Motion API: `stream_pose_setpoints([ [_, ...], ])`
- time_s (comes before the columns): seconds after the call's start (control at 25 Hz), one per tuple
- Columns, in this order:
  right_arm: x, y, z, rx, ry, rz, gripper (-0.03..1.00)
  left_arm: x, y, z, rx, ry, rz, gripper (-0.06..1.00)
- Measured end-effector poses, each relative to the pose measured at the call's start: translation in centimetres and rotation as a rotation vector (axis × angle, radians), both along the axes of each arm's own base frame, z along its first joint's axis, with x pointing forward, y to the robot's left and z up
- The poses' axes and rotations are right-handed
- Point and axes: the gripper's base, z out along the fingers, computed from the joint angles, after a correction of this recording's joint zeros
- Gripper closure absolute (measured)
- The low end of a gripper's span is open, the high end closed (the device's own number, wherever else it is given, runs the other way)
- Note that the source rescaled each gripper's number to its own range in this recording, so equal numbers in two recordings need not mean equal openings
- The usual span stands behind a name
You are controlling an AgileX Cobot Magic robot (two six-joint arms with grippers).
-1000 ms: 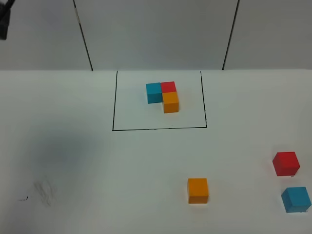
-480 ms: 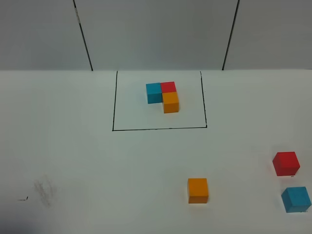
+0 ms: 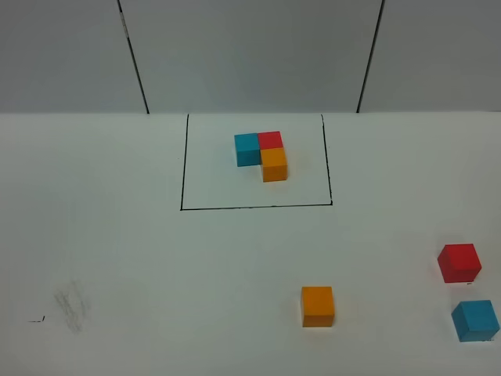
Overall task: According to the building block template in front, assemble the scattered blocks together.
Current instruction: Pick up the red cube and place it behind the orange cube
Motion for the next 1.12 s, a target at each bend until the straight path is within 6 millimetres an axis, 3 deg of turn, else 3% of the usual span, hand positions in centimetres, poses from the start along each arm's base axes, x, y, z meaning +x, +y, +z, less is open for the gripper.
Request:
stream_pose_setpoints([
  [0.48, 0.0, 0.0, 0.0, -0.001, 0.000, 0.000, 0.80, 0.3, -0.9, -6.7, 0.039, -0.063, -0.124, 0.30],
  [0.88, 0.0, 0.0, 0.0, 0.000, 0.000, 0.000, 0.80, 1.1, -1.2, -8.9, 0.054, 0.027, -0.131, 0.30],
  [1.12, 0.0, 0.0, 0.0, 0.000, 0.000, 0.000, 0.80, 1.0, -1.5, -9.0, 0.015, 0.047, -0.155, 0.30],
])
